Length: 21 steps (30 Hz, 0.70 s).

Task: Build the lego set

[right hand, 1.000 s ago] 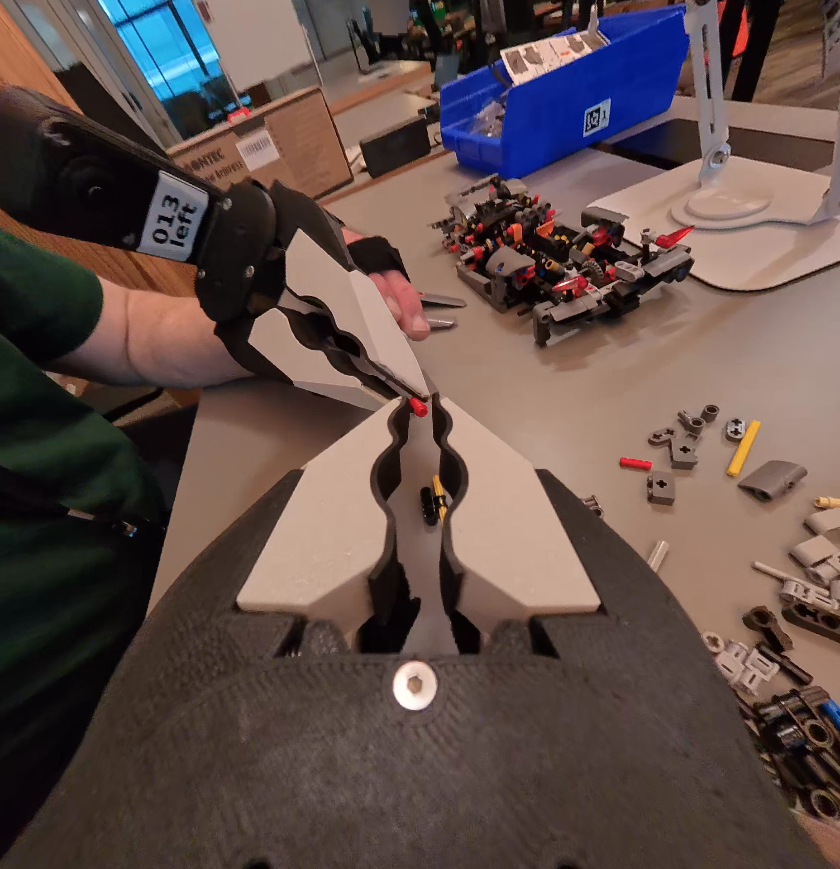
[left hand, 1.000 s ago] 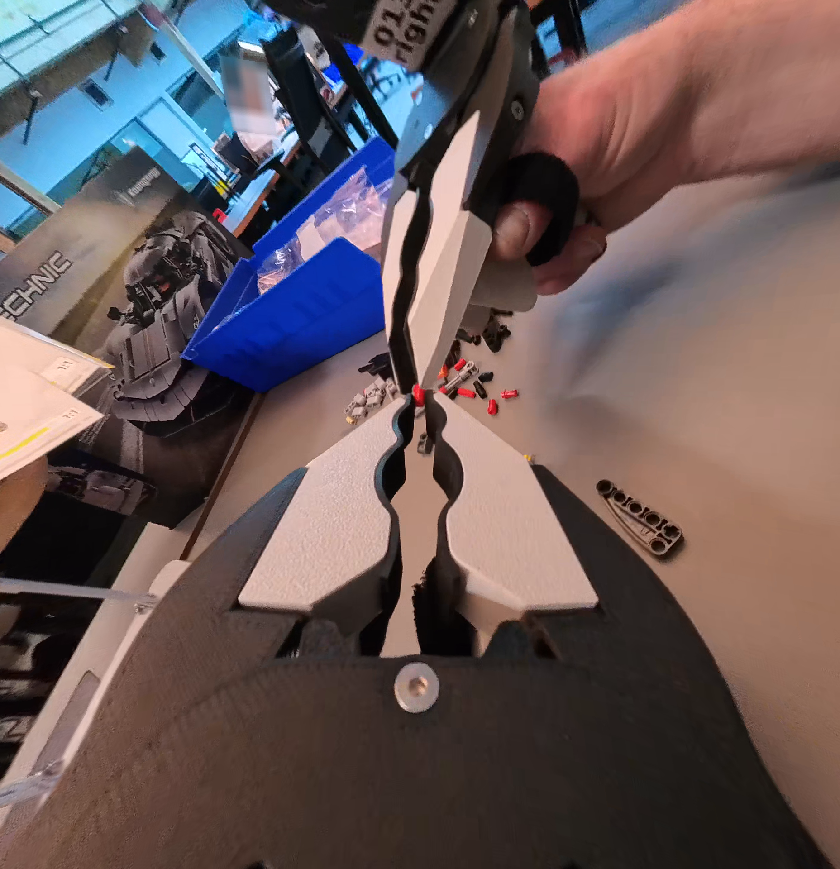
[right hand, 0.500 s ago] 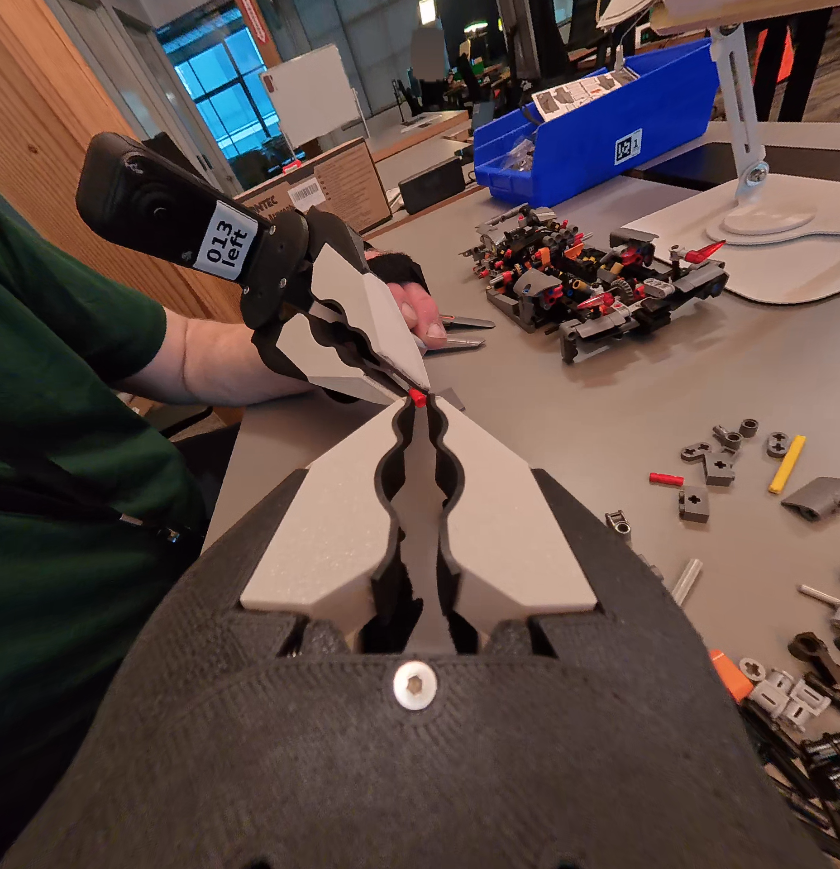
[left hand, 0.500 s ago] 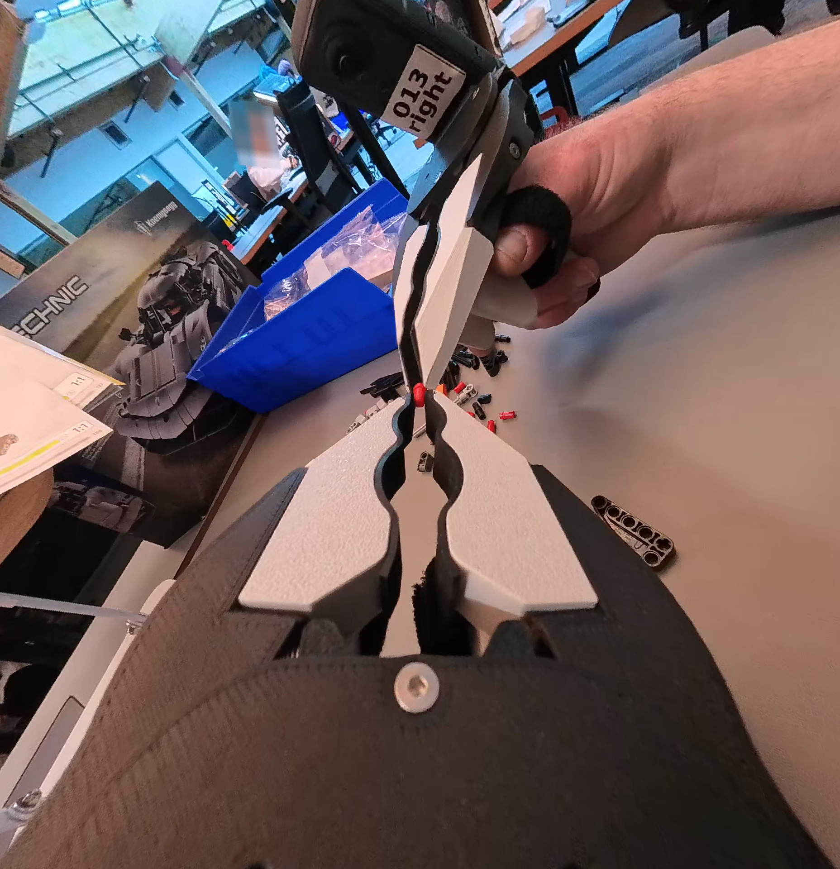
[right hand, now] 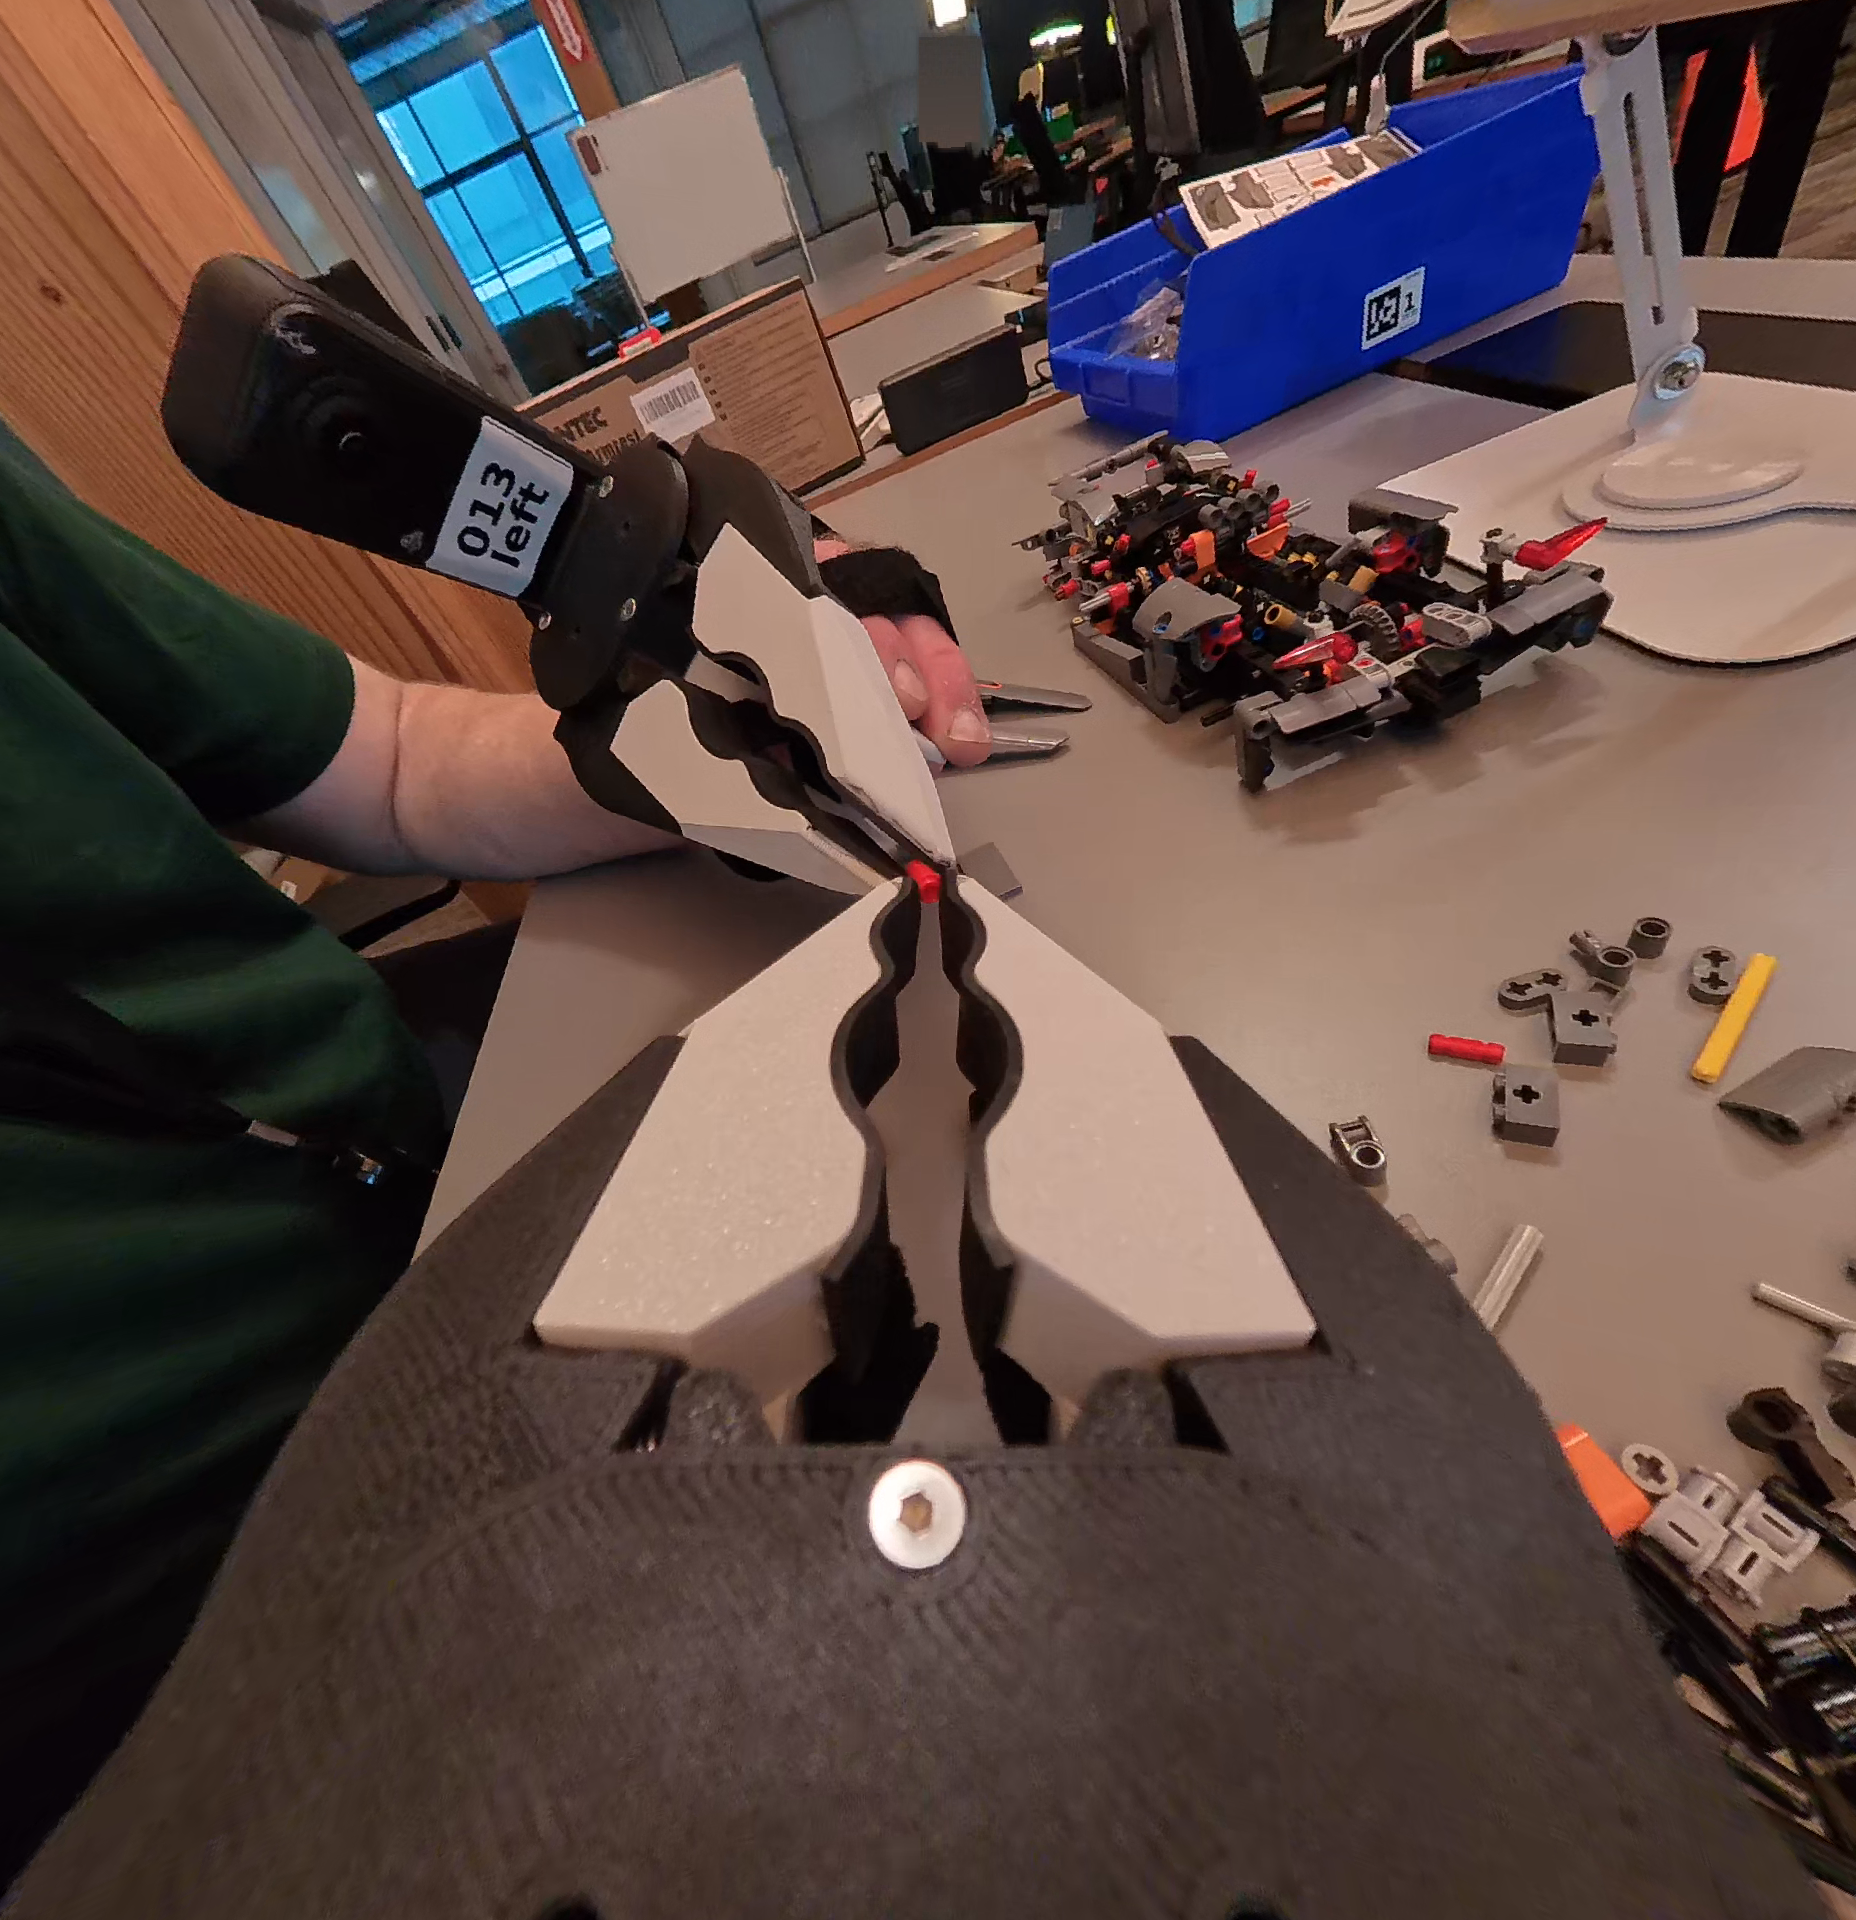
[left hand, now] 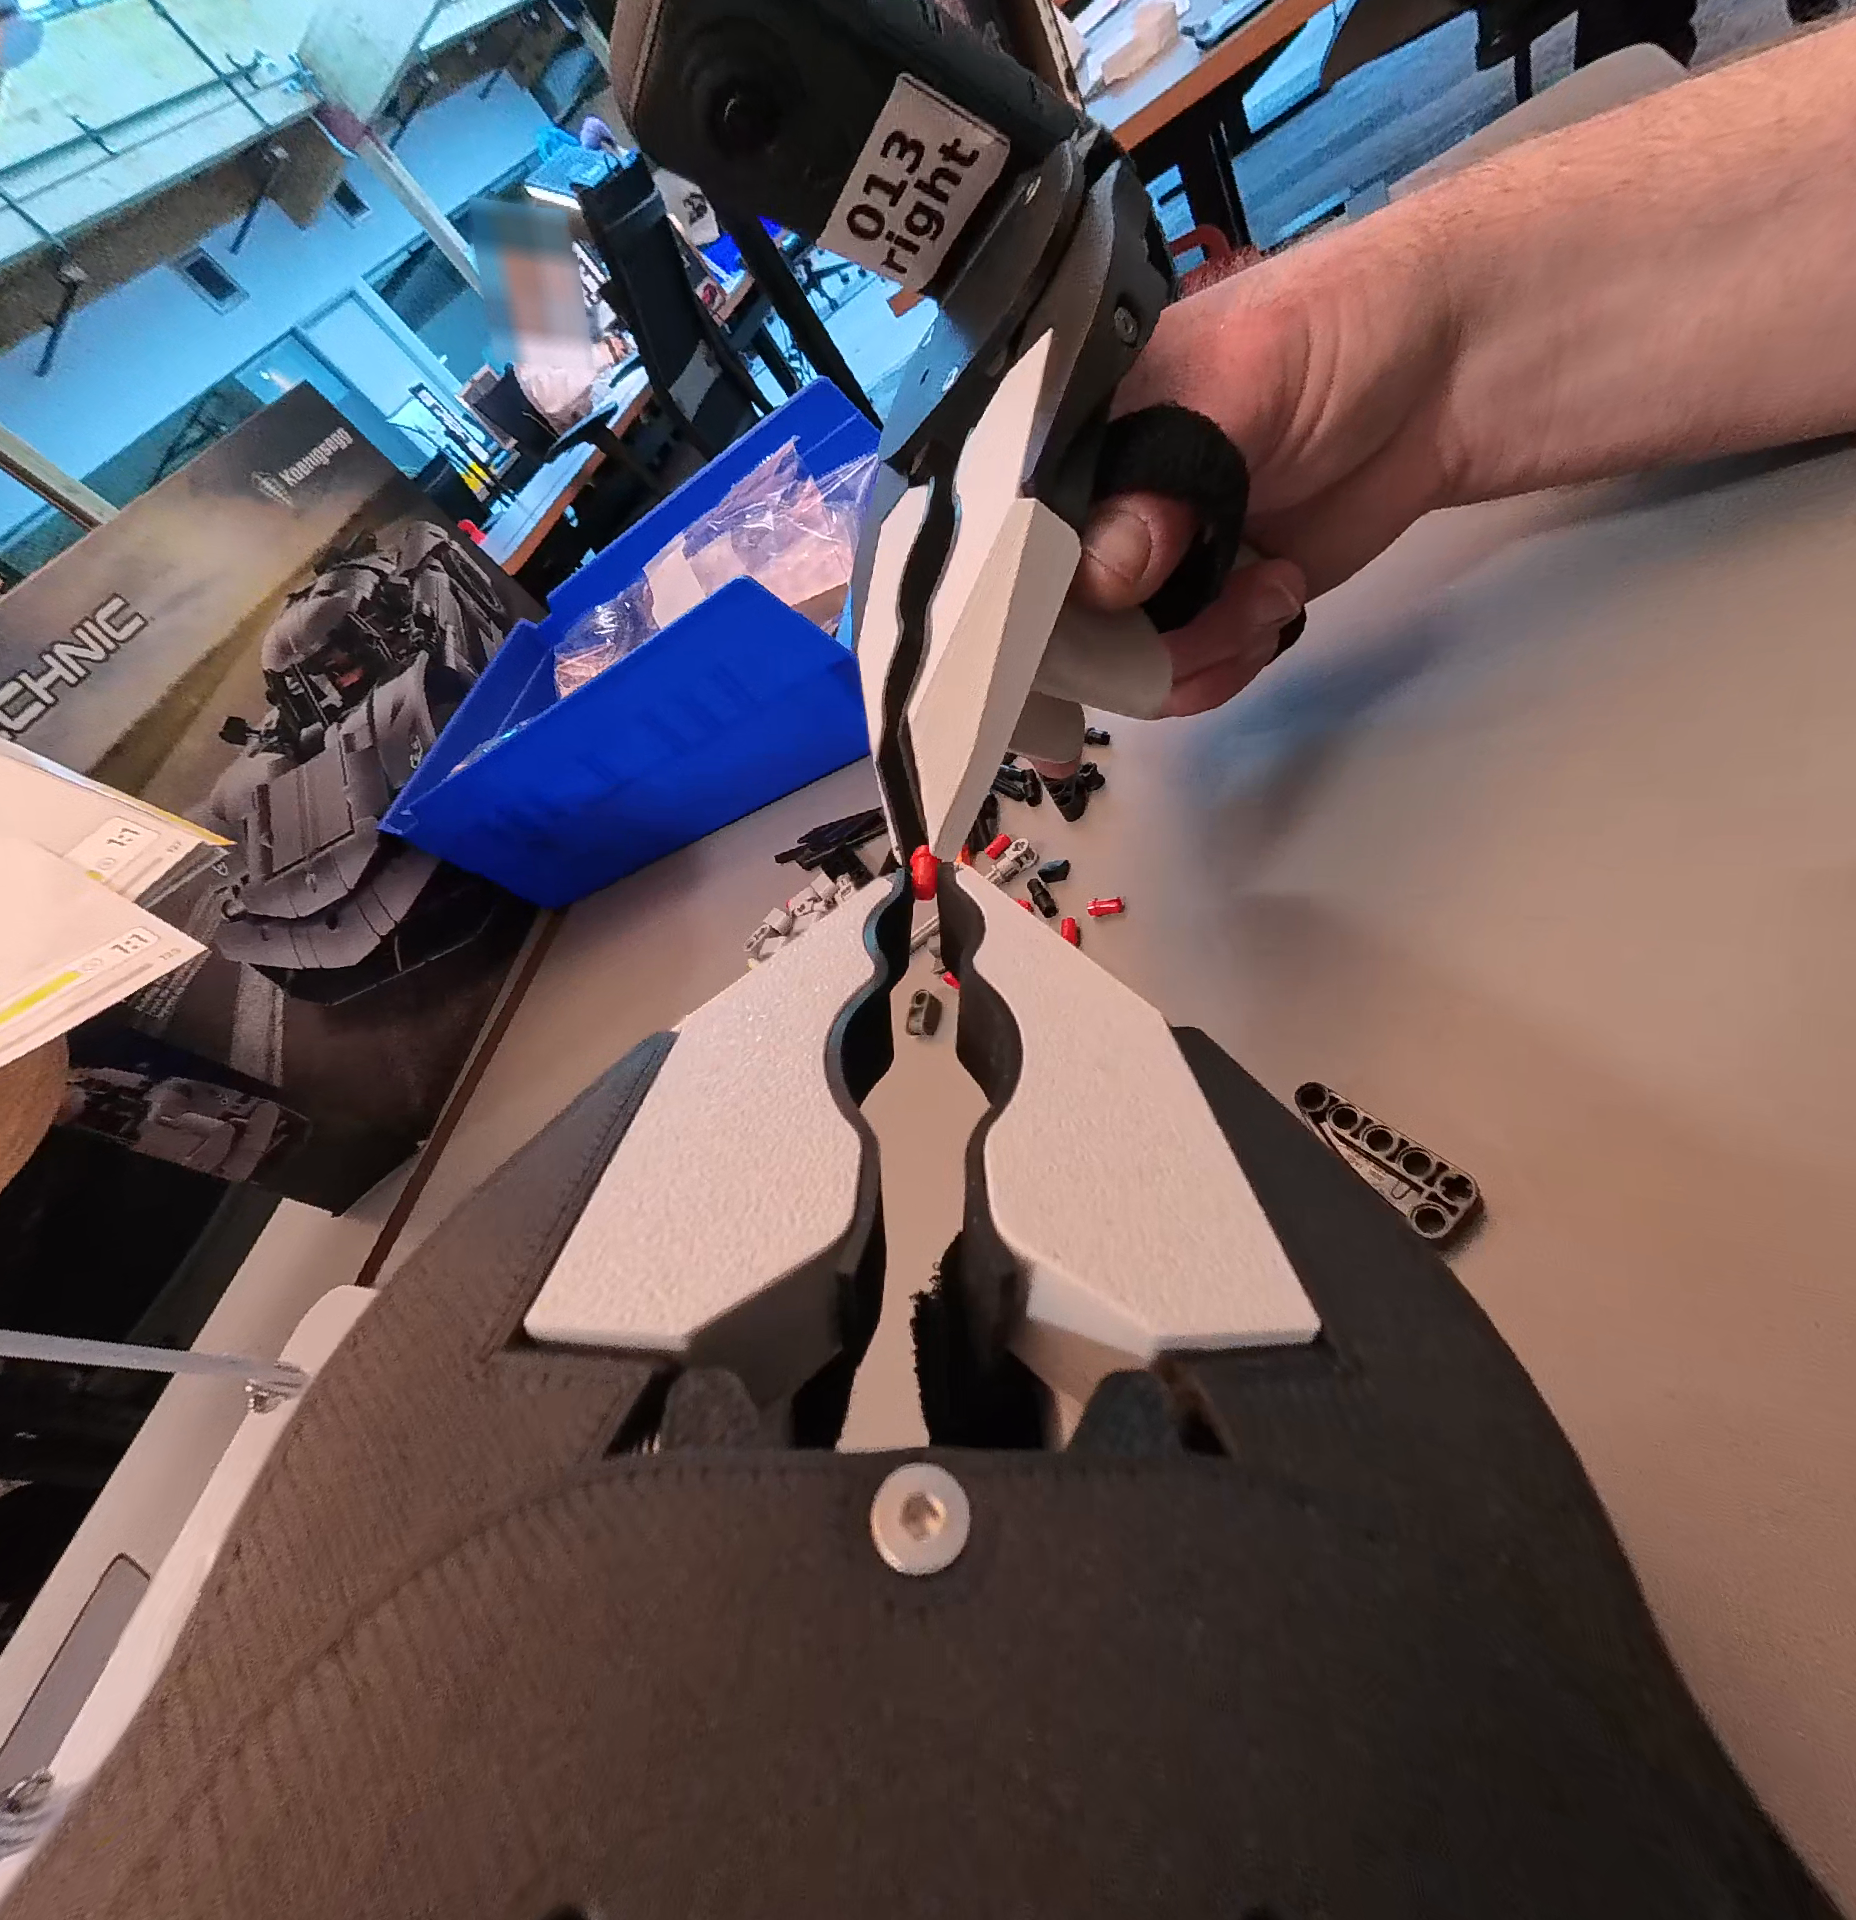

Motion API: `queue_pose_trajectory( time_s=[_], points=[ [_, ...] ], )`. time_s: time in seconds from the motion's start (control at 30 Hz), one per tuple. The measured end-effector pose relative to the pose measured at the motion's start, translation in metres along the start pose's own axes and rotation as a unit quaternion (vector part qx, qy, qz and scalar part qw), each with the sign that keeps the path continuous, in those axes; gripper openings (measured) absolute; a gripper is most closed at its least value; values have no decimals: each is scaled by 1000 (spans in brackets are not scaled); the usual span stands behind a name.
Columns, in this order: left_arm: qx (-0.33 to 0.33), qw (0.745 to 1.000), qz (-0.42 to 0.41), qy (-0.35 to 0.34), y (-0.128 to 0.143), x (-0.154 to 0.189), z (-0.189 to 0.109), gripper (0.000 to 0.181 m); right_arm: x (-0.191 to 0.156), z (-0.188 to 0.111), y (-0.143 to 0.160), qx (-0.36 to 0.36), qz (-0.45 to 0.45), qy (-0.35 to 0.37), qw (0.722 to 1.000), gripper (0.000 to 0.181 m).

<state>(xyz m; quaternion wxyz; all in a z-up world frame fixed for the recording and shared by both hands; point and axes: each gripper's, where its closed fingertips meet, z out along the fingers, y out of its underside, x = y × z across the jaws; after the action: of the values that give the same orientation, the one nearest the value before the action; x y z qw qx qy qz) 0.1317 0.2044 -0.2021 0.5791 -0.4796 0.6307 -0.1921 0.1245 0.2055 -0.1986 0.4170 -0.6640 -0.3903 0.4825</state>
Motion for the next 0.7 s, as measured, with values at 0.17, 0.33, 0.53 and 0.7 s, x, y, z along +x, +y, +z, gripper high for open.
queue_pose_trajectory(
  time_s=[0.17,0.33,0.53,0.7],
  points=[
    [-9,1000,-6,5,4,2,3,10,3,0,1,-3,-3,10,1000,2],
    [-46,998,-14,36,19,4,2,14,7,-8,4,-28,-23,37,999,2],
    [-138,978,-43,148,54,37,-1,14,13,-12,33,-158,-99,102,977,2],
    [-154,972,-49,173,61,50,1,14,10,-1,64,-239,-149,106,954,2]
  ],
)
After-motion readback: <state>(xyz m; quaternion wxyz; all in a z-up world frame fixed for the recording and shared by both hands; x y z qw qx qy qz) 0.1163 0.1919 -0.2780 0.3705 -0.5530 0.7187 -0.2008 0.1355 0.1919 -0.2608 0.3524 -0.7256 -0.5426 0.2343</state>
